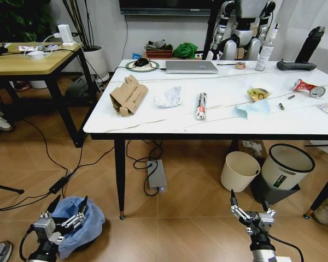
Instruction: Pick up the trash bin and place the trash from the table into it.
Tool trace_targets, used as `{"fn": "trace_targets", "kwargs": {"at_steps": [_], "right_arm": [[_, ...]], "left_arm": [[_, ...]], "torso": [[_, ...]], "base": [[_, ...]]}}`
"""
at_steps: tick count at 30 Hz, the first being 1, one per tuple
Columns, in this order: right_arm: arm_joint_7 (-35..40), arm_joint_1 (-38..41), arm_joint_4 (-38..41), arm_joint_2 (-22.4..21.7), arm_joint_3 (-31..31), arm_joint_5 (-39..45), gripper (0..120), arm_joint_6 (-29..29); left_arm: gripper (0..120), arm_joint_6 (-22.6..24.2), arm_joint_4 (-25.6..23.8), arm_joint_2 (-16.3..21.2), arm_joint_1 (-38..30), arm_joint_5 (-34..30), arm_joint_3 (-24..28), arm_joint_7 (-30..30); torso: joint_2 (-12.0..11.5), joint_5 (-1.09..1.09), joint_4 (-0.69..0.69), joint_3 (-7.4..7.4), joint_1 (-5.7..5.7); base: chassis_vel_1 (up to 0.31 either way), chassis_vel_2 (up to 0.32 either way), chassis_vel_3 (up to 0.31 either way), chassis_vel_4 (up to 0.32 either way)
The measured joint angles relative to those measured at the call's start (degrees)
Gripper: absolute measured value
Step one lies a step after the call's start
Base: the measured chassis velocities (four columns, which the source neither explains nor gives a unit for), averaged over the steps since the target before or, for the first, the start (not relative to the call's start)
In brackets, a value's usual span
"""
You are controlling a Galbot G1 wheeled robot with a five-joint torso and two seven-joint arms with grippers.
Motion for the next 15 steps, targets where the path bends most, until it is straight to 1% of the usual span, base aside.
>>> {"fn": "trace_targets", "kwargs": {"at_steps": [5, 7, 13, 15], "right_arm": [[0.0, 0.2, -0.1, 0.0, -0.3, 0.0, 100, -0.2], [0.0, 0.3, -0.1, 0.0, -0.3, 0.0, 100, -0.2], [0.1, 0.5, -0.3, 0.0, -0.3, 0.0, 100, -0.3], [0.1, 0.5, -0.3, 0.0, -0.3, 0.0, 100, -0.3]], "left_arm": [[100, 0.0, 0.0, -0.1, 0.1, 0.0, -0.1, -0.1], [100, 0.0, 0.0, -0.1, 0.1, 0.0, -0.1, -0.1], [100, -0.1, 0.1, -0.2, 0.2, 0.0, -0.3, -0.1], [100, -0.1, 0.2, -0.2, 0.2, 0.0, -0.3, -0.1]], "torso": [[-1.4, 0.00, 0.00, -0.89, -0.50], [-1.5, 0.00, 0.00, -0.99, -0.56], [-3.3, 0.00, 0.00, -2.16, -1.11], [-3.3, 0.00, 0.00, -2.21, -1.14]], "base": [[0.000, 0.000, 0.000, 0.000], [0.000, 0.000, 0.000, 0.000], [0.000, 0.000, 0.000, 0.000], [0.000, 0.000, 0.000, 0.000]]}}
